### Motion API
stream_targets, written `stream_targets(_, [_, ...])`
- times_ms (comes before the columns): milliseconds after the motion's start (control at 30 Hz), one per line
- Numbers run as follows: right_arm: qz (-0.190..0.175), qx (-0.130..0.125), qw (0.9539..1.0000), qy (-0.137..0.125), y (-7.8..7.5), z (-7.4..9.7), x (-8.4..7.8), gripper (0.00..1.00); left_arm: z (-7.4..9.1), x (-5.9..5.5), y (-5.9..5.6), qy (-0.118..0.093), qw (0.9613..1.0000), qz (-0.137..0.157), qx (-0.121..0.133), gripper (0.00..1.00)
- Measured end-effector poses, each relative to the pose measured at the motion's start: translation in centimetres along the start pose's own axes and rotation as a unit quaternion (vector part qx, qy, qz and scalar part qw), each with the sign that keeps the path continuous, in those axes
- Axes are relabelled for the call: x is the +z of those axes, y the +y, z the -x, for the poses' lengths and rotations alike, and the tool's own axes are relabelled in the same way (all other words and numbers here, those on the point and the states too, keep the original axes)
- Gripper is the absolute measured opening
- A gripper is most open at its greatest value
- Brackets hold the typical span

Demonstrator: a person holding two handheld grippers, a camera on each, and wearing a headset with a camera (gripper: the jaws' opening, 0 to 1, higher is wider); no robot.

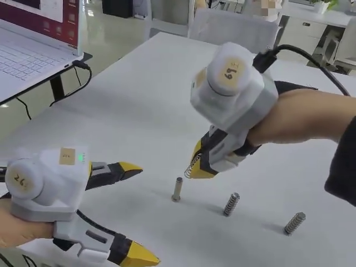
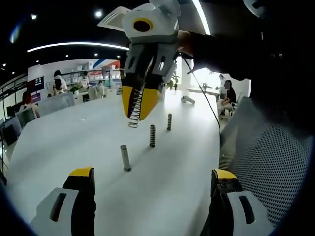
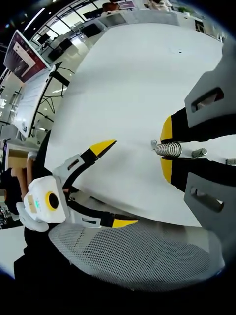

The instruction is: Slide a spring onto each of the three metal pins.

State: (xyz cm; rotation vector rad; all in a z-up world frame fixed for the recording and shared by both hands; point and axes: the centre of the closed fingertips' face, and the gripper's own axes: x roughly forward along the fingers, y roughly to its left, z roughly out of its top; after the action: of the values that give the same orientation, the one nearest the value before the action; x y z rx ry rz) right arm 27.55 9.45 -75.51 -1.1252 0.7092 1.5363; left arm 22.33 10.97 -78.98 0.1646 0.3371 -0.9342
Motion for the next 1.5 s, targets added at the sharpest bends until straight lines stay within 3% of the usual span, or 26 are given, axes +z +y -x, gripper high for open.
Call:
stream_targets(500, [0.009,0.020,0.9995,0.025,-1.0,-2.4,-0.1,0.09,0.1,0.0,0.4,0.001,0.9999,0.002,0.010,0.94])
stream_targets(833, [0.010,0.028,0.9989,0.037,-1.1,-3.2,-0.7,0.09,-0.2,0.4,0.1,-0.005,0.9999,0.002,0.009,0.93])
stream_targets(1500, [0.010,0.032,0.9982,0.050,-1.2,-4.5,-1.0,0.09,-0.1,0.1,0.1,-0.003,1.0000,0.007,0.005,0.90])
